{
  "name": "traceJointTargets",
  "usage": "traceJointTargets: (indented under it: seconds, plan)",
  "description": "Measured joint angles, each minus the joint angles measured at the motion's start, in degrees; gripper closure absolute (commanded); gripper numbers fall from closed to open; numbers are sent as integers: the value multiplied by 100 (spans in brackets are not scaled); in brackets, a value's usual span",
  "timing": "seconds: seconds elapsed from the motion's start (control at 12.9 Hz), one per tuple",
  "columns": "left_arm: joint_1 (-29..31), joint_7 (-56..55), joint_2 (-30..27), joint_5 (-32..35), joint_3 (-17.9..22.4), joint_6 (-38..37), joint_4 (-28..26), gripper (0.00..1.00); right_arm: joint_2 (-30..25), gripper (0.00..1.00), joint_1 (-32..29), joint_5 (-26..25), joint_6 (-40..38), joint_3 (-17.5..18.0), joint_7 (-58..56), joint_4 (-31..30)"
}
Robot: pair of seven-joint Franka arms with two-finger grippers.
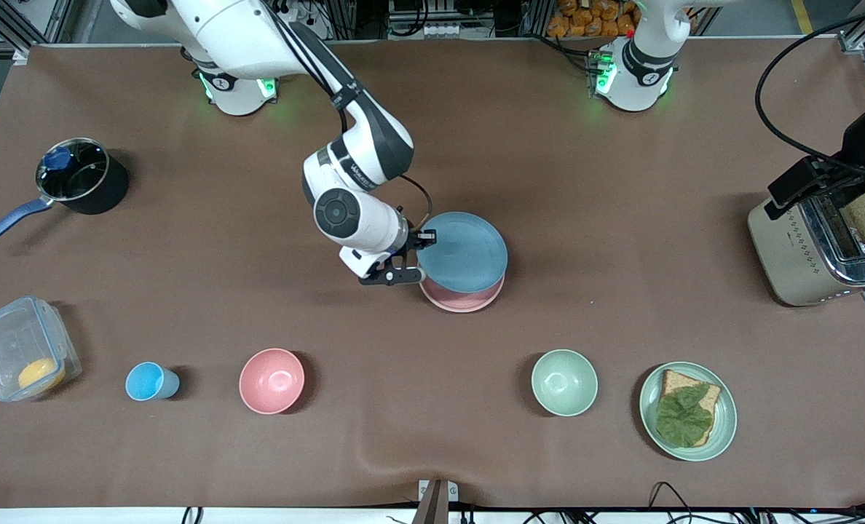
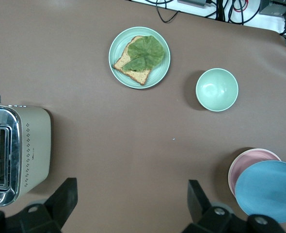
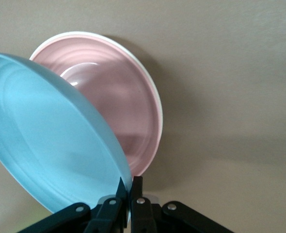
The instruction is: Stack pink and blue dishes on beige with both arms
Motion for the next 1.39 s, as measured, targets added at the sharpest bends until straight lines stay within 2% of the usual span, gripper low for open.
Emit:
traceJointTargets:
  seconds: [0.23, 0.46, 0.85, 0.93, 1.01, 1.08, 1.39]
  plan:
    - [-6, 7, 15, 0, -7, -242, -55, 0, 81, 100, 74, -36, 155, -3, 11, 13]
    - [-26, 45, 71, 0, -18, -613, -104, 0, 96, 100, 75, -300, 215, -17, 16, 13]
    - [-12, 376, 81, 0, -15, -818, -125, 0, 259, 100, 84, -440, 533, -20, 20, 14]
    - [-12, 378, 82, 0, -15, -826, -125, 0, 282, 97, 93, -446, 575, -20, 20, 14]
    - [-14, 379, 82, 27, -15, -830, -125, 0, 299, 31, 98, -458, 590, -20, 20, 16]
    - [-15, 382, 82, 77, -15, -838, -126, 0, 308, 0, 98, -466, 595, -21, 20, 17]
    - [-16, 399, 102, 118, -15, -864, -141, 0, 307, 0, 98, -483, 590, -38, 20, 110]
